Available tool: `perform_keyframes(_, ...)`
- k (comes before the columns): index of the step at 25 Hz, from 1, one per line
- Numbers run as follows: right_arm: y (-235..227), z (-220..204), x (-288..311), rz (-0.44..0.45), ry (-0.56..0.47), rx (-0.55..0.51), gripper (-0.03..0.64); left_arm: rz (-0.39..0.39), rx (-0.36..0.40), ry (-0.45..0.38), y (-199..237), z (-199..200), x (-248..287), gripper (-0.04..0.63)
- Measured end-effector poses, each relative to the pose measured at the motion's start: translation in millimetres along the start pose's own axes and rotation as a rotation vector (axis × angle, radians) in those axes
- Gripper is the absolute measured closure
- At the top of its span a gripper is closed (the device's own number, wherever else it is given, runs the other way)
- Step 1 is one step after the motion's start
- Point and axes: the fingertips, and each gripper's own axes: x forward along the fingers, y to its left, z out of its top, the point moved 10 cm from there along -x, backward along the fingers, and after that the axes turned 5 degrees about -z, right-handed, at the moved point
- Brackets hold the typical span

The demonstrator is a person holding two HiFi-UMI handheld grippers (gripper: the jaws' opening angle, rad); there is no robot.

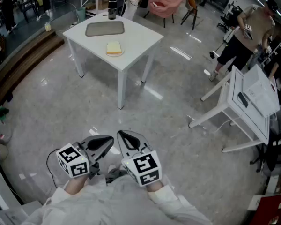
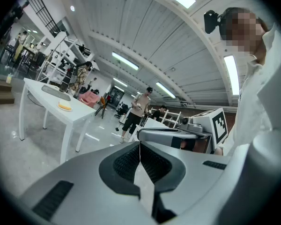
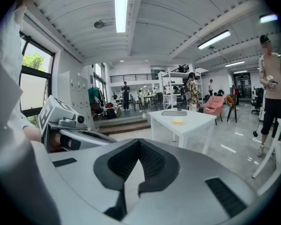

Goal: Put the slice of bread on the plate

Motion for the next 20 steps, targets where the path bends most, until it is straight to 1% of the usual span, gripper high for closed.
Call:
perform_keyframes(8,2.6,0.7,6.0,0.000,0.004,-0.005,0.603,-0.002,0.001,0.000,5.0,0.7,-3.2,0.586)
perform_keyframes(20,1.4,-1.8,4.9,0.002,0.008,-0.006,0.603,0.024,-0.007,-0.015,4.7,-1.5,-5.0,0.586)
